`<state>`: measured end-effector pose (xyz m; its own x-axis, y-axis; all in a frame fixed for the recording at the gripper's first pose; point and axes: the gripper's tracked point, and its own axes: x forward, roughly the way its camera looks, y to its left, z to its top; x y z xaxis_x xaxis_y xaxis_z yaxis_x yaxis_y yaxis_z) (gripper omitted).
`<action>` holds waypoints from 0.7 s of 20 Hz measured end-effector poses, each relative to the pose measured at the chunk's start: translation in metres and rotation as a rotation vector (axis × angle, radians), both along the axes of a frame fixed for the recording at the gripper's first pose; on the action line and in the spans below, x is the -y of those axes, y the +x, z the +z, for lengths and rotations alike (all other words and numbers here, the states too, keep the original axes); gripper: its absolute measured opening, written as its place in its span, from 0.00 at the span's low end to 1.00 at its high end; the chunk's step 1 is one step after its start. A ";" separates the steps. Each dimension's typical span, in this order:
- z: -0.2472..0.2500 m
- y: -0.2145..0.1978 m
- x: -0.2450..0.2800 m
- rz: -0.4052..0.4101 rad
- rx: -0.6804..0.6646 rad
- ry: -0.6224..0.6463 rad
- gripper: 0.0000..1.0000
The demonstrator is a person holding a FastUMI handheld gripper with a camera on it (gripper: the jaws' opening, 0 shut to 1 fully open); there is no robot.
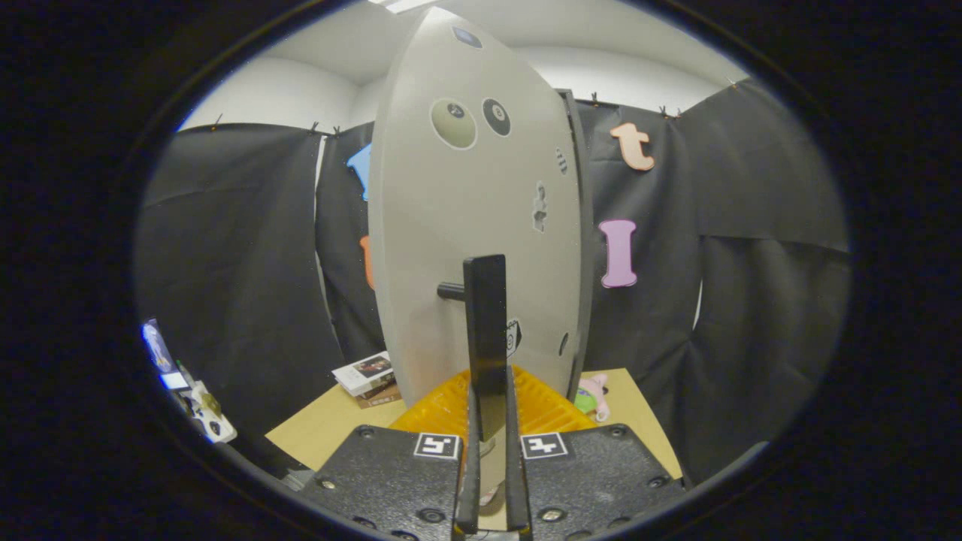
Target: Open the shoe cabinet door, grab the shoes and put them into the shoe cabinet, then close the shoe cabinet door.
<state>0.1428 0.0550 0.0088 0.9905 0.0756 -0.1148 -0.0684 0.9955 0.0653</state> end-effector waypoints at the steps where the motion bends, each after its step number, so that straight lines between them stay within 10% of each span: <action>1: 0.000 -0.002 0.008 -0.014 0.000 0.000 0.14; 14: -0.006 -0.016 0.125 -0.190 -0.027 0.021 0.04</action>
